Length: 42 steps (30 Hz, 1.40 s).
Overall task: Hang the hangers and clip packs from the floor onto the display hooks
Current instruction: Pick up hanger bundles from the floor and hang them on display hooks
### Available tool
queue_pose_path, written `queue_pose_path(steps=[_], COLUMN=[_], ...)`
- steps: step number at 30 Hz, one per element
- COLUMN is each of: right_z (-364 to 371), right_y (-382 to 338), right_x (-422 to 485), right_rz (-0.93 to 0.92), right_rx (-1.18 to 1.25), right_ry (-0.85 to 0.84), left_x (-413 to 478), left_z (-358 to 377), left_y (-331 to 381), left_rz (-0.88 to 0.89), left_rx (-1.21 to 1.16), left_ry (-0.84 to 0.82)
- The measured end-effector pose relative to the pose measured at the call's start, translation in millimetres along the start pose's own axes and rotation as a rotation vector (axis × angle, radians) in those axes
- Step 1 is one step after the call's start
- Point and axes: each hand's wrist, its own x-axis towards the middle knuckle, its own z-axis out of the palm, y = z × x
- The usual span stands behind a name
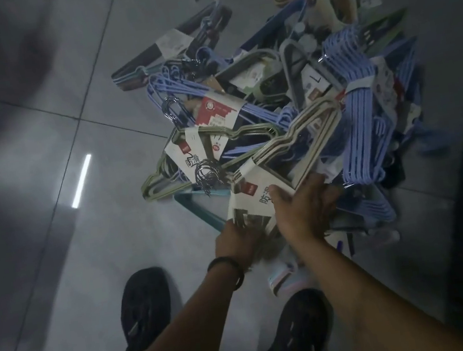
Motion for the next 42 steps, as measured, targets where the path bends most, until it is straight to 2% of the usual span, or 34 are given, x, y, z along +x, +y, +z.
queue_pose_path(steps=[3,5,8,14,17,19,22,24,27,29,31,33,35,39,42], right_z=[-1.6,-1.2,-1.6,-36.1,-79.0,-117.9,-192.7,-254.8,-364.1,-445.5,-528.3,-601.6,-653.0,-715.3,-752.6], right_y=[2.4,5.3,10.7,4.5,-14.4,-32.5,-71.6,-106.1,-155.9,-185.5,-209.0,-225.1,-234.5,-230.0,-224.1], right_x=[12.0,20.9,27.3,7.5,-18.2,-40.3,-84.4,-120.6,-161.3,-170.4,-177.3,-195.5,-220.9,-280.3,-321.3], right_rz=[0.174,0.230,0.214,0.254,0.304,0.241,0.059,-0.143,-0.483,-0.622,-0.650,-0.634,-0.627,-0.596,-0.582], right_rx=[0.448,0.452,0.467,0.557,0.658,0.628,0.498,0.408,0.107,-0.054,-0.139,-0.093,0.017,0.362,0.594], right_ry=[-0.197,-0.269,-0.320,-0.403,-0.430,-0.384,-0.116,0.080,0.348,0.315,0.137,-0.099,-0.242,-0.240,-0.092], left_x=[5.4,11.5,20.1,-28.4,-77.2,-110.5,-173.1,-223.6,-308.5,-367.0,-431.4,-496.7,-556.9,-663.1,-724.3], left_z=[-2.2,-4.1,-8.7,-31.5,-56.6,-83.5,-140.2,-180.0,-228.2,-252.4,-270.8,-282.7,-289.1,-299.3,-303.3], left_y=[-5.5,-7.1,-13.0,-0.5,16.6,39.7,101.3,153.8,234.8,288.9,339.5,382.3,417.1,463.4,488.2], left_rz=[0.032,0.041,0.063,0.076,0.183,0.309,0.464,0.579,0.783,0.923,1.021,1.110,1.236,1.456,1.669], left_rx=[-0.046,-0.201,-0.423,-0.439,-0.280,-0.085,0.158,0.318,0.573,0.726,0.870,0.956,1.025,1.155,1.117], left_ry=[-0.022,-0.100,-0.216,-0.099,-0.006,0.072,0.130,0.131,0.154,0.215,0.272,0.316,0.375,0.558,0.728])
